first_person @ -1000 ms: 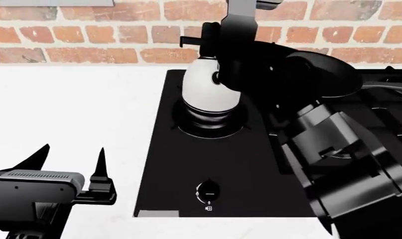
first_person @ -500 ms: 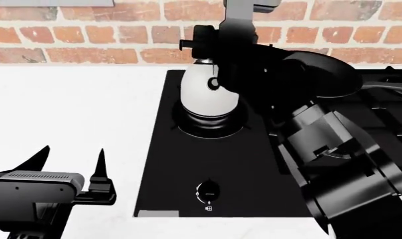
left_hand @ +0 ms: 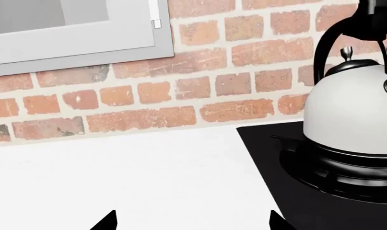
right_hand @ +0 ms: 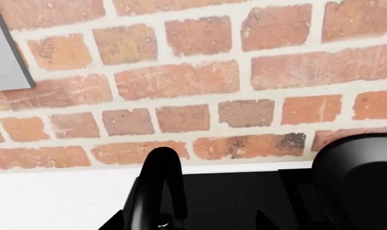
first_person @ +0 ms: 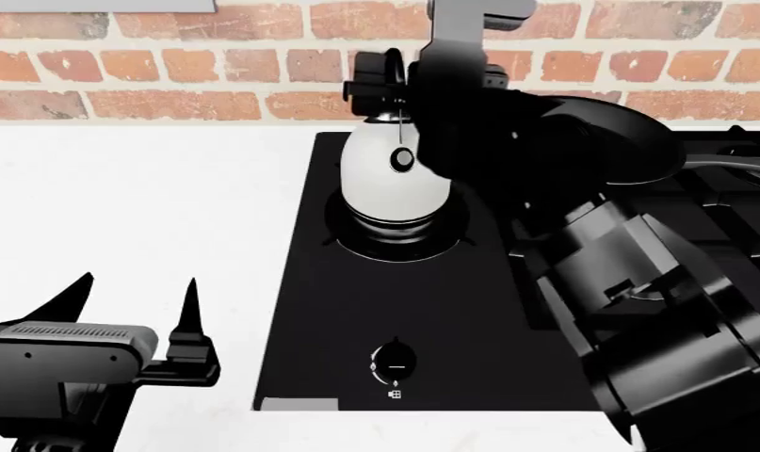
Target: Pick the kettle from the counter and place it on a stove burner. Then turn the burner on.
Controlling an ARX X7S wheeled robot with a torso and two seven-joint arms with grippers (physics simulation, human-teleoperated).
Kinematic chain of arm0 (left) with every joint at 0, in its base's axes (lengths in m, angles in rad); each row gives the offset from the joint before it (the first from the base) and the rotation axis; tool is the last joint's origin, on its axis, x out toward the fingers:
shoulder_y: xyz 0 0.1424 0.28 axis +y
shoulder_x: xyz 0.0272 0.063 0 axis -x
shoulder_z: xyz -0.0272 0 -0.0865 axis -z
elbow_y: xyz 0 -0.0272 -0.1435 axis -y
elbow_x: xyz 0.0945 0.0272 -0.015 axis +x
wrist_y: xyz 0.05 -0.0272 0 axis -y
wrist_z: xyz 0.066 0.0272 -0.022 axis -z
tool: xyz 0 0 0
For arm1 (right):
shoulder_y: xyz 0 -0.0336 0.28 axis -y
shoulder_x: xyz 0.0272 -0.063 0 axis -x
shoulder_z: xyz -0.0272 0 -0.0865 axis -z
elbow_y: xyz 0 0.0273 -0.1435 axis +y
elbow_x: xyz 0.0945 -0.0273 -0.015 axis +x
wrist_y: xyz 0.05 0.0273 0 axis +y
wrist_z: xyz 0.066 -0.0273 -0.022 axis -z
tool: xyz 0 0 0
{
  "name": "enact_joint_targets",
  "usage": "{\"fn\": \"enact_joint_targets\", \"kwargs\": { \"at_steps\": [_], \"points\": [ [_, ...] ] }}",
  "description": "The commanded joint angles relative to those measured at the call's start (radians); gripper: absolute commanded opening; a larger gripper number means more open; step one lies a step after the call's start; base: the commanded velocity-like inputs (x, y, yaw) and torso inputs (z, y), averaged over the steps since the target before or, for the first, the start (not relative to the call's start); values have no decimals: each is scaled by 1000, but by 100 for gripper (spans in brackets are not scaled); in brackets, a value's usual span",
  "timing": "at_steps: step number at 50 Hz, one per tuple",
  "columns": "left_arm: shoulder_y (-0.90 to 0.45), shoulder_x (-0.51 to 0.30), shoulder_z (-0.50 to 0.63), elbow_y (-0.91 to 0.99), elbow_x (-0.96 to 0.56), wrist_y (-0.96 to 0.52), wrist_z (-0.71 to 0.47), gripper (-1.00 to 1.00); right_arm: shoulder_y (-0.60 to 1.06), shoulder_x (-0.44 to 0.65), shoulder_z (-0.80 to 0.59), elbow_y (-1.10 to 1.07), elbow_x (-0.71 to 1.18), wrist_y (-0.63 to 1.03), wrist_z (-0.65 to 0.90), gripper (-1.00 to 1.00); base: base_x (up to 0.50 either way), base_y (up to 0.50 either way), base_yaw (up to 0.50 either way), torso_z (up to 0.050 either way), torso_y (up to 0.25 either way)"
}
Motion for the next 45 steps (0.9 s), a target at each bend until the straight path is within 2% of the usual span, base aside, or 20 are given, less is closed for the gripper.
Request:
{"fn": "enact_joint_targets", "kwargs": {
  "at_steps": [1, 12, 30, 37, 45],
  "points": [
    [-6, -2, 1, 8, -5, -6, -6, 100, -9, 48, 19, -104, 54, 45, 28, 100, 0, 0, 0, 0, 0],
    [-22, -11, 9, 32, -12, -27, -16, 100, -53, 142, 45, -306, 138, 120, 77, 100, 0, 0, 0, 0, 0],
    [-23, -23, -7, 61, -31, -36, -29, 100, -210, 344, 101, -839, 322, 225, 344, 100, 0, 0, 0, 0, 0],
    [-14, -23, -16, 63, -29, -24, -30, 100, -317, 446, 127, -1110, 372, 215, 483, 100, 0, 0, 0, 0, 0],
    [-20, -22, -6, 69, -26, -27, -34, 100, -408, 530, 169, -1296, 460, 184, 574, 100, 0, 0, 0, 0, 0]
  ]
}}
